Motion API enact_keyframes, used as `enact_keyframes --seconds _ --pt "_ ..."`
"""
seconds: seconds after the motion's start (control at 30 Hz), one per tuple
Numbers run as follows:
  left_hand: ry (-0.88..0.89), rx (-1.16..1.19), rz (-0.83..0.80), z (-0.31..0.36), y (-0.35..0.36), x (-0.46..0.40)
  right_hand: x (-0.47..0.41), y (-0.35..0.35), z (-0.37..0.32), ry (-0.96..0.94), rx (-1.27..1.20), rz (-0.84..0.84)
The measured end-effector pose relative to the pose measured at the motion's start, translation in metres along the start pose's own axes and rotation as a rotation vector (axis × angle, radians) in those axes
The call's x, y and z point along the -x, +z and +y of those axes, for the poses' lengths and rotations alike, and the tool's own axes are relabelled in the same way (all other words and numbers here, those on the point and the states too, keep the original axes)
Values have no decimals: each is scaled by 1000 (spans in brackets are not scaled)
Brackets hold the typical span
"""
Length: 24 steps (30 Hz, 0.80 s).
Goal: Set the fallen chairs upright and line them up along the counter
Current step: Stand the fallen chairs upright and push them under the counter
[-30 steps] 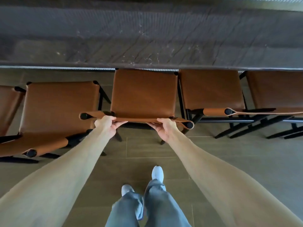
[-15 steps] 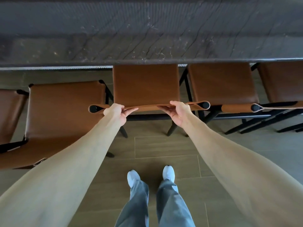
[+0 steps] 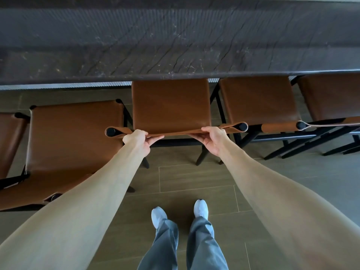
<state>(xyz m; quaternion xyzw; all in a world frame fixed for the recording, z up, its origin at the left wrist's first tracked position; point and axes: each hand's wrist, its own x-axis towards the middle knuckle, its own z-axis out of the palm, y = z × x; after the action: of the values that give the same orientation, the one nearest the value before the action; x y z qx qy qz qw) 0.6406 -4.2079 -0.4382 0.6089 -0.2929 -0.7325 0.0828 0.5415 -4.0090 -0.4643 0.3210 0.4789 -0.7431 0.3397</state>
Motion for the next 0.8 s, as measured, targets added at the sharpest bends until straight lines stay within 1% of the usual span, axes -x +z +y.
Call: enact_keyframes --seconds 0.53,0.7,0.8 --pt "-60 116 -31 9 7 -13 -8 10 -6 -18 -21 29" --pt "-68 131 -44 11 9 -12 -12 13 -5 -27 -34 58" --pt "-55 99 -43 10 9 -11 -11 12 -7 -19 -15 61"
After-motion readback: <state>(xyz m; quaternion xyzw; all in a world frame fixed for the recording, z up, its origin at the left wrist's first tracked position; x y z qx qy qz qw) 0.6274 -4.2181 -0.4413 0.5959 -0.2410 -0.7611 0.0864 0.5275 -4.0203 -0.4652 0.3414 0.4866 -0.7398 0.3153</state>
